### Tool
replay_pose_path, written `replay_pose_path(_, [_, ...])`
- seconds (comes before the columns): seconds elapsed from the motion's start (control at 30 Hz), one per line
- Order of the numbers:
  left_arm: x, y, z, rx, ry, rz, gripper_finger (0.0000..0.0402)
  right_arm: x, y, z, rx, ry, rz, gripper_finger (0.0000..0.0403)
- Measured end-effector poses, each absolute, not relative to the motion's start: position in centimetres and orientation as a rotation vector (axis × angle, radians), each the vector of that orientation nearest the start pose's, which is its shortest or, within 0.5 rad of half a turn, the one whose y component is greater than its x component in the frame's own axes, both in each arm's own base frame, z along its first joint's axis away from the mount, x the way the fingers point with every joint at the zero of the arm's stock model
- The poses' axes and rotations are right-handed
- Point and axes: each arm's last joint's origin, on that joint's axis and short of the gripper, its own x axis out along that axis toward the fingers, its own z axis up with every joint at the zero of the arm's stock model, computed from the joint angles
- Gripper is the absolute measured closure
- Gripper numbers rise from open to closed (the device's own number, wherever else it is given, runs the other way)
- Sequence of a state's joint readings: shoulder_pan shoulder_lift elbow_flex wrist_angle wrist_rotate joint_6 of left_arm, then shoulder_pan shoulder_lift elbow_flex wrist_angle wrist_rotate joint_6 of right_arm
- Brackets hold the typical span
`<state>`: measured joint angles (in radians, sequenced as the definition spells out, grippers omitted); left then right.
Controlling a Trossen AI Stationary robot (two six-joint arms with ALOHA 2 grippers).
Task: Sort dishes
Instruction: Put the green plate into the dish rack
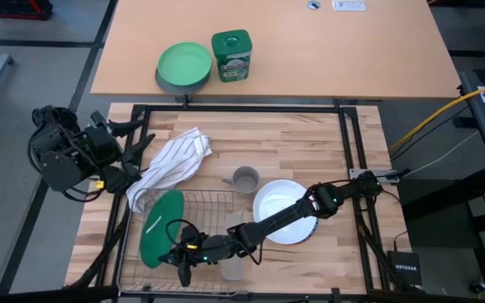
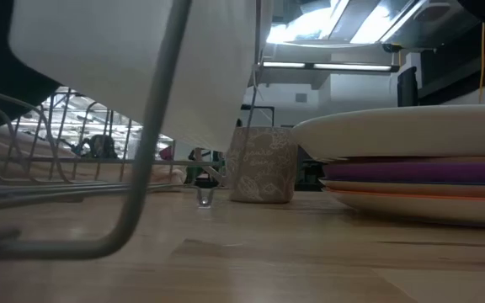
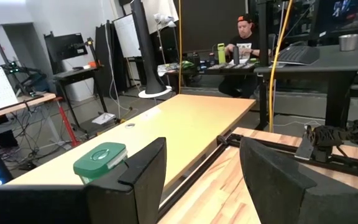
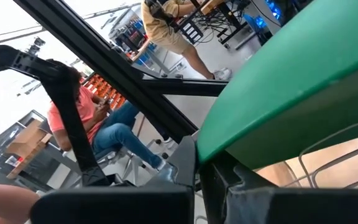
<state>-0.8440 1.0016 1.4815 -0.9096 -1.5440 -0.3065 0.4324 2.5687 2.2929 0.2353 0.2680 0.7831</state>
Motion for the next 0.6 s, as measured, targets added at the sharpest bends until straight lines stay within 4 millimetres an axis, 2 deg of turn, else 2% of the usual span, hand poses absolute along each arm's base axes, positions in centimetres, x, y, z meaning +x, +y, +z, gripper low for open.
replay_pose_path(0.17, [10.78, -7.76, 46.37, 0.119, 0.056, 0.701, 0.0208, 53.86, 23.99, 23.29, 0.763, 0.11, 0.144, 0.0394])
replay_pose_path(0.37, [10.84, -7.84, 46.33, 0.143, 0.067, 0.694, 0.0208, 53.88, 23.9, 23.09, 0.753, 0.126, 0.127, 0.0367])
replay_pose_path(0.6, [10.93, -7.95, 46.27, 0.134, 0.084, 0.643, 0.0208, 53.87, 23.89, 23.03, 0.75, 0.128, 0.119, 0.0362])
